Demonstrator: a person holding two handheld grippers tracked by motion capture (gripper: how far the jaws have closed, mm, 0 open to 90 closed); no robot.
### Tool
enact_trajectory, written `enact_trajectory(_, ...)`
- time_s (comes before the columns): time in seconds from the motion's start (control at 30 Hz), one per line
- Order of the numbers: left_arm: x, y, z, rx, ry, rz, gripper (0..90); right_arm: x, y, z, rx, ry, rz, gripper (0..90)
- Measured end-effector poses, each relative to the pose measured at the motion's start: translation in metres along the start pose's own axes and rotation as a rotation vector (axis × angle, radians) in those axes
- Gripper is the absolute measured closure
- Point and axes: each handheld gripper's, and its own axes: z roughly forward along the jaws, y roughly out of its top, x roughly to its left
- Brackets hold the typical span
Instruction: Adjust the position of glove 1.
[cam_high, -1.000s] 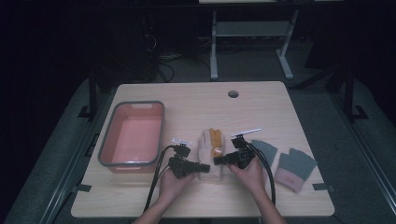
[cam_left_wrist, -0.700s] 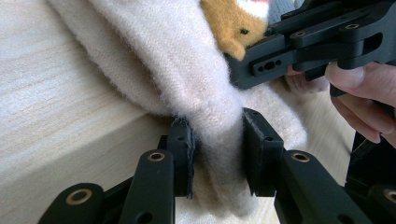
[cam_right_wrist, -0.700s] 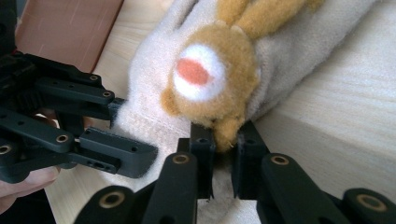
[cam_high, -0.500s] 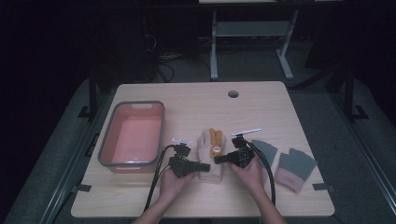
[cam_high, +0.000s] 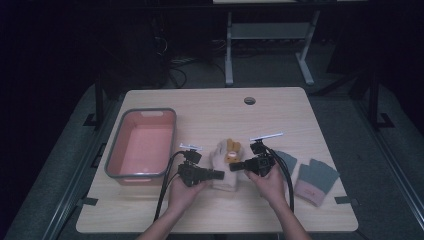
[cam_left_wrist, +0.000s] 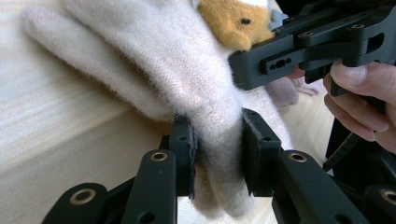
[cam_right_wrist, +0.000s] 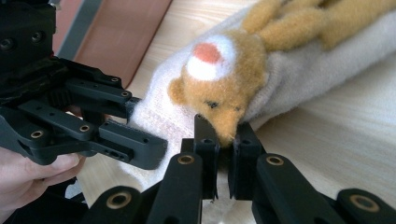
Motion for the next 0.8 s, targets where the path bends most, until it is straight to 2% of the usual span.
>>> enact_trajectory(0.07, -0.002, 0.002, -0.002, -0.006, 0.000, 0.006, 68.8, 0.002, 0.001, -0.003, -0.009, 0.003, -0.010, 84.3)
enact_trajectory(0.2, -0.006, 0.006, -0.007, -0.009, -0.006, 0.018, 68.9, 0.004, 0.003, -0.007, -0.018, 0.021, 0.006, 84.4)
enact_trajectory(0.43, -0.009, 0.013, -0.016, -0.027, -0.014, 0.030, 68.9, 0.013, 0.011, -0.015, -0.035, 0.018, -0.025, 84.4)
enact_trajectory(0.8, -0.016, 0.027, -0.033, -0.053, -0.020, 0.056, 69.0, 0.027, 0.025, -0.025, -0.056, 0.032, -0.042, 84.4)
